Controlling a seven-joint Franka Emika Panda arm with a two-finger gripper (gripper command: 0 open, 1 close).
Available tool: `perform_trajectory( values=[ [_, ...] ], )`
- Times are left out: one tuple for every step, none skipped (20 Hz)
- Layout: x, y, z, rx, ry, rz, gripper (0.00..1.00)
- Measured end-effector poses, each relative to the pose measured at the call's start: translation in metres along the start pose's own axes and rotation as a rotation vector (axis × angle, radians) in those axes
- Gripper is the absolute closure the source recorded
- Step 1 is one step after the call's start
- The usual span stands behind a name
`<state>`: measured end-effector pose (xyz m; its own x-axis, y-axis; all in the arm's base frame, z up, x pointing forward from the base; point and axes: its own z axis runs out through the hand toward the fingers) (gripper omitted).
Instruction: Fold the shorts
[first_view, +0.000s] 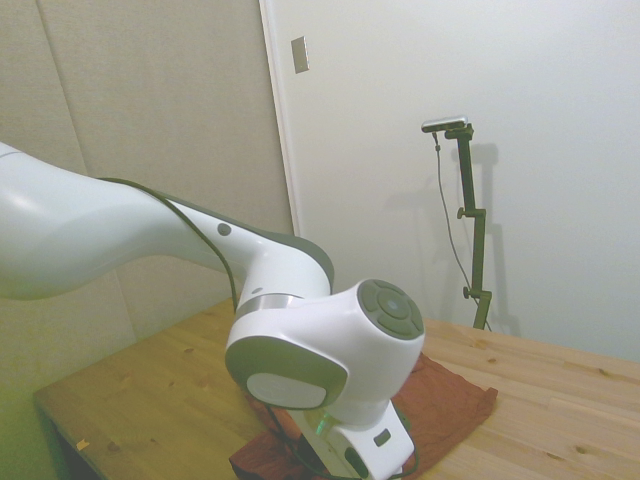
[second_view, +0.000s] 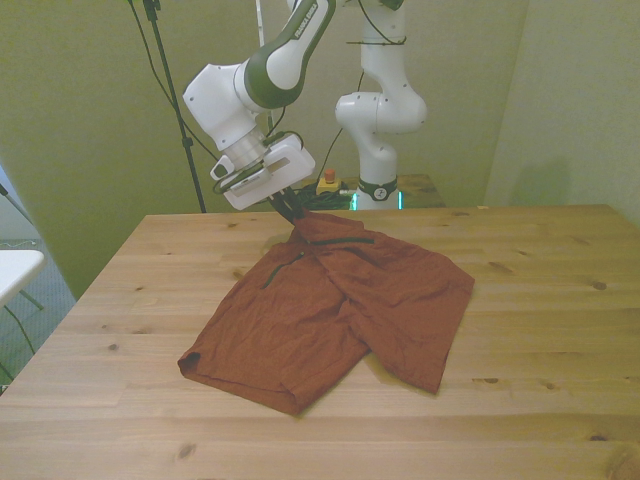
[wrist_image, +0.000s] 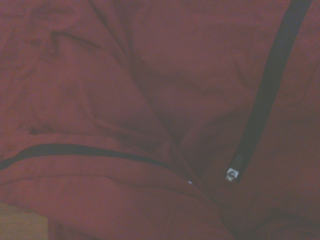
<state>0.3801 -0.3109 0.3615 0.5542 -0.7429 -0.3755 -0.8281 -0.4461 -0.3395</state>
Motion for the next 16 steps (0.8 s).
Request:
perform_trajectory(
  values=[
    [0.004,0.002,0.001,0.0,-0.012,-0.001,0.0],
    [0.008,0.004,0.002,-0.003,-0.02,0.002,0.0],
    [0.011,0.006,0.004,-0.007,-0.028,0.006,0.0],
    [0.014,0.006,0.006,-0.011,-0.032,0.009,0.0],
    [0.016,0.007,0.007,-0.014,-0.034,0.011,0.0],
    [0.017,0.006,0.008,-0.016,-0.035,0.012,0.0],
    [0.018,0.006,0.009,-0.018,-0.036,0.012,0.0],
    [0.019,0.006,0.009,-0.019,-0.036,0.012,0.0],
    [0.019,0.006,0.009,-0.02,-0.037,0.013,0.0],
    [0.019,0.006,0.009,-0.02,-0.037,0.013,0.0],
    [0.019,0.006,0.009,-0.02,-0.038,0.014,0.0],
    [0.019,0.006,0.01,-0.02,-0.04,0.014,0.0],
    [0.019,0.006,0.01,-0.021,-0.041,0.014,0.0],
    [0.02,0.006,0.011,-0.021,-0.042,0.014,0.0],
    [0.02,0.006,0.011,-0.022,-0.042,0.014,0.0],
    [0.02,0.007,0.012,-0.022,-0.043,0.015,0.0]
  ],
)
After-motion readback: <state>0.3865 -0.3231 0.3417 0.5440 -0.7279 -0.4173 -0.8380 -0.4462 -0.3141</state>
